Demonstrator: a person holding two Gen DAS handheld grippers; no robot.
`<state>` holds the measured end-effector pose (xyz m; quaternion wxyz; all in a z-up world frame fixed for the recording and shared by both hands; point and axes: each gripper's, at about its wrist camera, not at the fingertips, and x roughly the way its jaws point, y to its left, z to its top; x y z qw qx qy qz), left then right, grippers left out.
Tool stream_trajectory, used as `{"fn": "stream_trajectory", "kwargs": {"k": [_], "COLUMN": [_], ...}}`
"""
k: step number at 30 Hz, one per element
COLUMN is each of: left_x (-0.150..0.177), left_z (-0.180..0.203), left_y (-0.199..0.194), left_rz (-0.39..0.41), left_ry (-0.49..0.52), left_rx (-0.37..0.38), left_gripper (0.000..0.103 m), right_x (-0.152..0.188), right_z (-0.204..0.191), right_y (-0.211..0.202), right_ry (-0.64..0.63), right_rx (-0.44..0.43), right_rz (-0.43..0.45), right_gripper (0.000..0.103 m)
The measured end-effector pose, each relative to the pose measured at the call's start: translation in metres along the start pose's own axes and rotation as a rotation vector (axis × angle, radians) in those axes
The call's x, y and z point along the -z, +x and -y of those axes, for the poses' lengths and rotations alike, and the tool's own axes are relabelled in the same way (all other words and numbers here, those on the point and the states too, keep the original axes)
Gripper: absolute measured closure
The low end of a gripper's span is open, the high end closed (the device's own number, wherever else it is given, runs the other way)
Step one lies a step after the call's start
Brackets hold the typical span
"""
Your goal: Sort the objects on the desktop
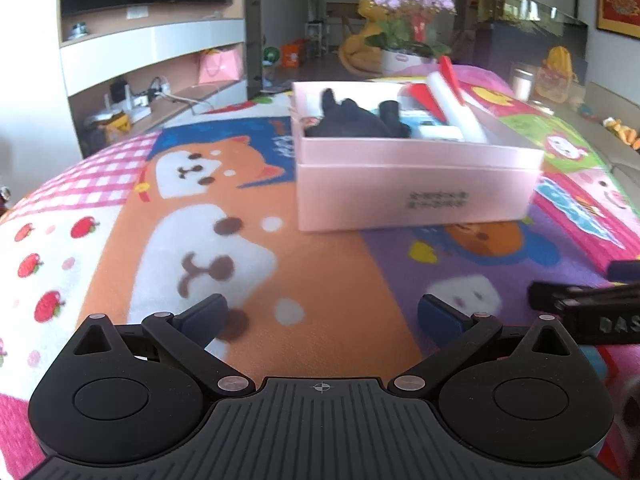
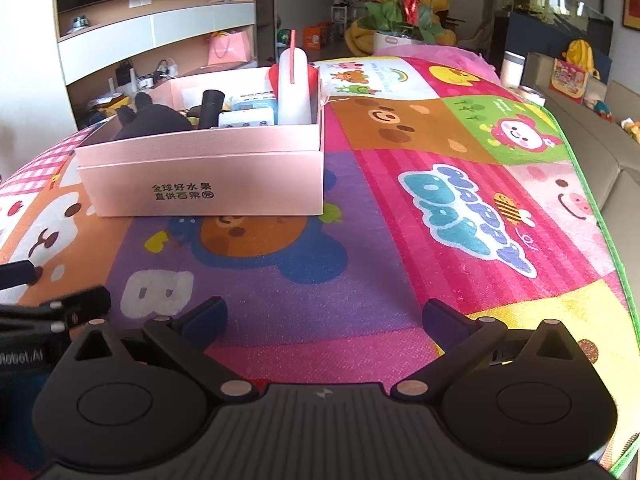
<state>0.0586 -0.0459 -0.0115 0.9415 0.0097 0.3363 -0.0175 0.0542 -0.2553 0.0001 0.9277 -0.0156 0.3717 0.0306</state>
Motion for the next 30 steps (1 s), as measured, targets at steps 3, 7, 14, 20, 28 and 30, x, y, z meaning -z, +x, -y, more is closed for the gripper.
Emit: {"fn": "stream_trajectory", "kwargs": {"k": [3, 7, 14, 20, 28, 30], "left_x": [-0.004, -0.006, -0.006, -0.005, -0.005, -0.005], "left_z": [-0.004, -0.009, -0.011, -0.011, -0.011, -0.011], "left_y": [0.006, 0.009, 0.009, 0.009, 0.009, 0.009], "left_rz": [-0.009, -0.007, -0.006, -0.006, -0.006, -0.006], "left_ry": [0.017, 0.003, -0.003, -0.003, -0.003, -0.003], "left_rx": [0.007, -0.005, -0.012, -0.012, -0.012, -0.012], "left_gripper": [0.000, 0.000, 0.000, 0.000, 0.000, 0.000], "right_x": [-0.002, -0.006, -0.008, -0.008, -0.008, -0.008], "right_z": [-0.003, -0.010, -0.020, -0.019, -0.019, -0.019], "right_y": [0.002, 0.006, 0.016, 0.015, 0.015, 0.015], "right_ry": [-0.012, -0.047, -0.046, -0.046, -0.046, -0.046], "right_rx": [-0.006, -0.040, -0.060, -0.059, -0.059, -0.059], "right_rz": [-0.001, 0.002, 0.060, 0.060, 0.060, 0.059], "right_gripper": [0.000, 0.000, 0.000, 0.000, 0.000, 0.000]}}
